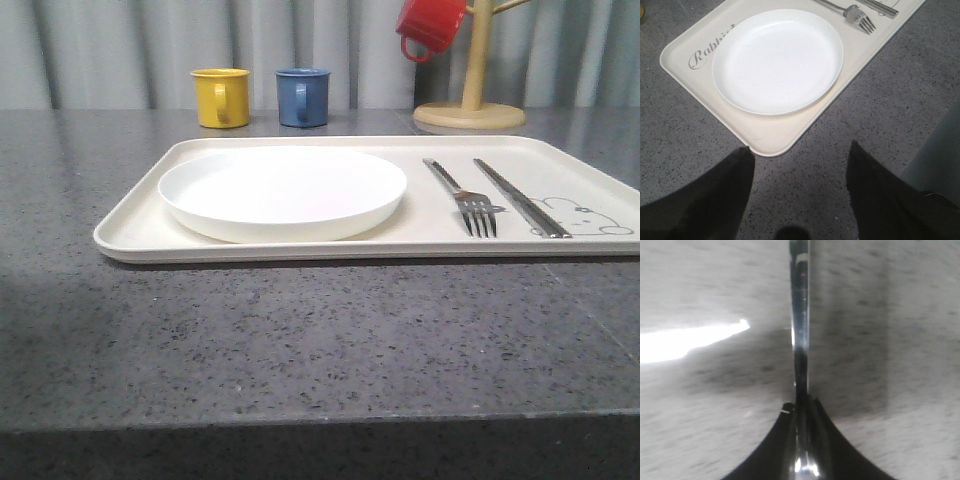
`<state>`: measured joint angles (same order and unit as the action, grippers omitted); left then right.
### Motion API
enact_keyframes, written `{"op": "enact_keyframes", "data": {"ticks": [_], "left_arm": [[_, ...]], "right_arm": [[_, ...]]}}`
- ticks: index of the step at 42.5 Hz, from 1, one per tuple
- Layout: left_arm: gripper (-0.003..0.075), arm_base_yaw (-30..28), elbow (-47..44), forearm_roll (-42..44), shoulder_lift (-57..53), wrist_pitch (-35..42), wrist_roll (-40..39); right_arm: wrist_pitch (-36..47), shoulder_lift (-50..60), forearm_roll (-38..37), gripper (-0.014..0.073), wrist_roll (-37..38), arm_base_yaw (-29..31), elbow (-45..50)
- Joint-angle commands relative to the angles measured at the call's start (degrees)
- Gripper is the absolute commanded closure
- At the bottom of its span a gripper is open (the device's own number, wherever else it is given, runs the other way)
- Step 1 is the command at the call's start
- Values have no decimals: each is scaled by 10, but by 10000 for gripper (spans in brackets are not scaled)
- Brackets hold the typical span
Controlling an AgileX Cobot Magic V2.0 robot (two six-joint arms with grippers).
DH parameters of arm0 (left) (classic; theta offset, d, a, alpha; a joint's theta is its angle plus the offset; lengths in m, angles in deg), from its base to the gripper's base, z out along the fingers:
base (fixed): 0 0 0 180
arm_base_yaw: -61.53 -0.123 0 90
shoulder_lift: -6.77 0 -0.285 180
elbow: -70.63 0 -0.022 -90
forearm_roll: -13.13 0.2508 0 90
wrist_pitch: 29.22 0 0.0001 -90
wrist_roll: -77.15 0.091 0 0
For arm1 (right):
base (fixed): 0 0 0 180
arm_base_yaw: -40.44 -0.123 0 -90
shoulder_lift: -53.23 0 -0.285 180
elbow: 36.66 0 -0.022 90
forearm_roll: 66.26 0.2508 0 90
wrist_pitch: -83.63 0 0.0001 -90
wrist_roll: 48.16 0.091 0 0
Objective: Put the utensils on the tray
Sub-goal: 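Grasp the silver spoon with the right gripper and lift it, then lower the spoon onto the tray beside the chopsticks and release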
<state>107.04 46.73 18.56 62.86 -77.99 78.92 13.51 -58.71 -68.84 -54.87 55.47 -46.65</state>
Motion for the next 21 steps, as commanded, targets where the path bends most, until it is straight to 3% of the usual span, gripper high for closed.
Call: {"op": "enact_keyframes", "data": {"ticks": [1, 21], "left_arm": [[312, 5, 15, 2, -3, 40, -7], [312, 5, 15, 2, -3, 40, -7]], "right_arm": [[-27, 61, 43, 608, -6, -22, -15], [-23, 91, 164, 608, 23, -174, -15]]}}
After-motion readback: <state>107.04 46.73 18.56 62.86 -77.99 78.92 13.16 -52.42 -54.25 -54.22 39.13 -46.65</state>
